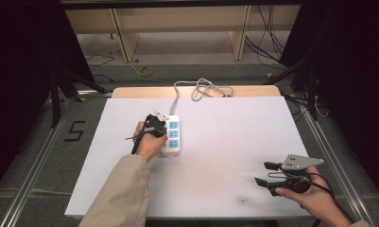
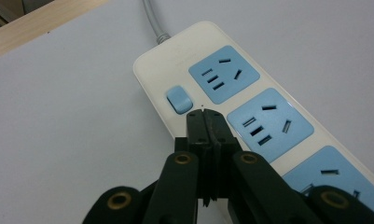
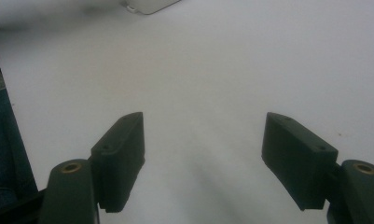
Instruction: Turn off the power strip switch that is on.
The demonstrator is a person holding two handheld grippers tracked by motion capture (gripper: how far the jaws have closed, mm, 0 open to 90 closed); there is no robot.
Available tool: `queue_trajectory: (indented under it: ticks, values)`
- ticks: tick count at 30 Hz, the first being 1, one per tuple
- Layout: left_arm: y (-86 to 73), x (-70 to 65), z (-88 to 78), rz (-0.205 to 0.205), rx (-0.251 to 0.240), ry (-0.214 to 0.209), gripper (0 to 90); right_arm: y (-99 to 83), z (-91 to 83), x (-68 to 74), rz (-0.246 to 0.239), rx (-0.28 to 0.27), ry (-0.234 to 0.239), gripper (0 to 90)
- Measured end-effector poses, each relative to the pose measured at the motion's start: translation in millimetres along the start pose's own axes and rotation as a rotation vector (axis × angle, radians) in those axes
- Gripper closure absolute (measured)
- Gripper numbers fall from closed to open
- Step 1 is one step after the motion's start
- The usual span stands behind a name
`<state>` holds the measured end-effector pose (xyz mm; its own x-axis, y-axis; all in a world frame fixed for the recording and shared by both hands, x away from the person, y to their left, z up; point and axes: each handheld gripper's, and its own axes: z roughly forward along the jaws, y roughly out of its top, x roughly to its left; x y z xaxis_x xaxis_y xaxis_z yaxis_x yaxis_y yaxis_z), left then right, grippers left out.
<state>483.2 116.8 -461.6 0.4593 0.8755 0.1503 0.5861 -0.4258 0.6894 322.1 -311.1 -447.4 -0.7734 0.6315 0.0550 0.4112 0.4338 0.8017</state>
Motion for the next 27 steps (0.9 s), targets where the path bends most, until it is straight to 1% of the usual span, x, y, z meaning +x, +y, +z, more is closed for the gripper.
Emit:
queue_trajectory:
  ticks: [6, 7, 10, 13, 17, 19, 20, 21, 24, 27]
  values:
    - [1.1, -1.6, -0.6, -0.009, 0.005, -0.015, 89.9, -0.1, 0.5, 0.3, -0.002, -0.002, 0.002, 30.4]
    - [1.4, -2.5, -0.7, -0.018, 0.006, -0.014, 89.9, -0.1, 0.5, 0.4, -0.002, -0.001, 0.002, 30.4]
    - [1.7, -2.7, -0.8, -0.024, 0.009, -0.014, 89.9, -0.1, 0.7, 0.3, -0.002, 0.0, 0.002, 30.4]
    - [2.0, -3.2, -1.1, -0.011, 0.015, -0.008, 89.9, -0.2, 0.8, 0.2, -0.001, 0.0, 0.002, 30.4]
    - [2.7, -4.6, -1.1, -0.016, 0.019, -0.002, 90.0, -0.3, 0.8, 0.3, -0.001, 0.002, 0.002, 30.4]
    - [3.4, -5.7, -1.1, -0.005, 0.026, 0.006, 90.0, -0.3, 0.9, 0.2, -0.002, 0.001, 0.002, 30.4]
    - [4.2, -6.2, -1.2, 0.007, 0.035, 0.007, 90.0, -0.3, 0.9, 0.2, -0.002, 0.001, 0.002, 30.4]
    - [4.6, -7.2, -0.6, 0.008, 0.034, 0.013, 90.0, -0.4, 0.9, 0.3, -0.002, 0.002, 0.002, 30.4]
    - [5.5, -7.3, 0.9, -0.015, 0.029, 0.001, 90.0, -0.4, 0.9, 0.4, 0.0, 0.001, 0.001, 30.4]
    - [6.2, -8.0, 1.2, -0.016, 0.032, 0.006, 90.0, -0.5, 0.8, 0.5, -0.002, 0.001, 0.002, 30.4]
